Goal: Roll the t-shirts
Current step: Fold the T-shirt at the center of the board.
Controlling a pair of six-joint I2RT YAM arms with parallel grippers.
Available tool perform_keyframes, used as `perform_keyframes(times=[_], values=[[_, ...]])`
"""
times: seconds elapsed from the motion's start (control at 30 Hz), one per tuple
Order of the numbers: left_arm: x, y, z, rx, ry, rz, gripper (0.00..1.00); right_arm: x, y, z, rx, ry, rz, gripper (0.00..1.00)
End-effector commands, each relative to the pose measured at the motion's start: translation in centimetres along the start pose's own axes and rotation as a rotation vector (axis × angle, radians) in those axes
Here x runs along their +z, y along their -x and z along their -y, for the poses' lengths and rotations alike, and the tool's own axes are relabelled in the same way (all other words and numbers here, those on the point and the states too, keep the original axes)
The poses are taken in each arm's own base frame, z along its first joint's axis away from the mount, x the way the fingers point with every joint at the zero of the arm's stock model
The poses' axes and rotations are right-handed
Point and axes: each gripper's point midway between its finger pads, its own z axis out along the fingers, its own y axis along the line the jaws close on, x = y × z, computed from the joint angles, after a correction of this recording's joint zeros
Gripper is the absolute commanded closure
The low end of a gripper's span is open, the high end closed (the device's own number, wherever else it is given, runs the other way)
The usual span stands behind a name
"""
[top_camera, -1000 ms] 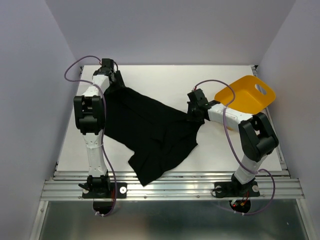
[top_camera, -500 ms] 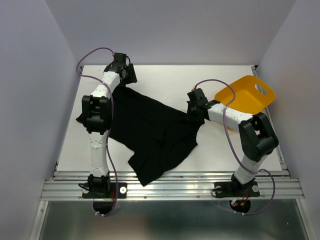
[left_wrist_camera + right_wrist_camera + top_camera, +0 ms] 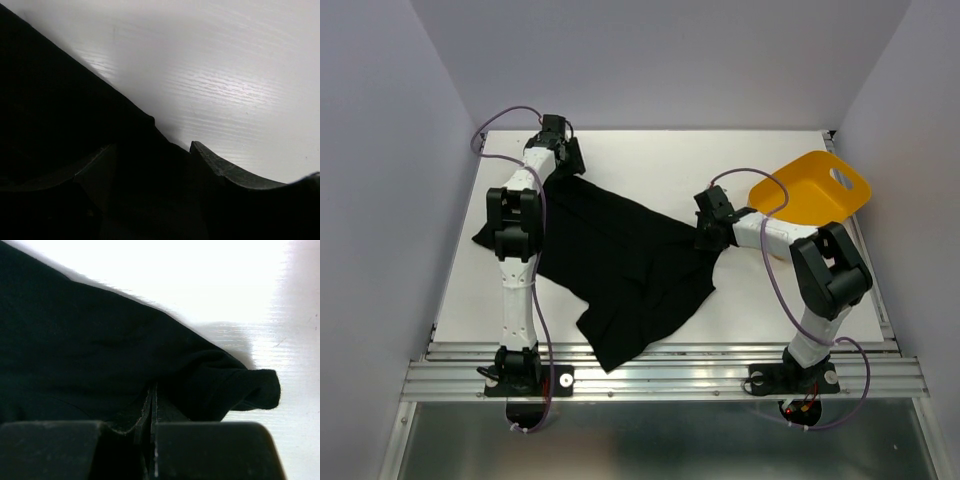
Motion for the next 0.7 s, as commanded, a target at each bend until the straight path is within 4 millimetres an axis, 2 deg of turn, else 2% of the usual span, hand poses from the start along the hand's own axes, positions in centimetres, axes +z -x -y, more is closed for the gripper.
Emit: perform_keyframes(times=[0.0,0.1,0.33,0.67], values=[[-0.7,3.1,-2.1,-0.012,0.021,0.074,0.30,0.8,-1.4,2.0,0.003,-0.066,-0.014,0.99],[-0.4,4.0,-2.8,-0.024,0.025,0.094,0.30,0.9,-2.1,2.6,-0.002,-0.086,-0.023,0.99],[0.1,5.9,-2.7,-0.039,-0.001,0.138,0.29,0.7,-2.3,3.7,0.006,-0.115,-0.019,0.99],[-0.6,8.0,-3.1,-0.076,-0.022,0.204,0.29,0.1,-1.3,4.4,-0.010,-0.146,0.008,0.99]])
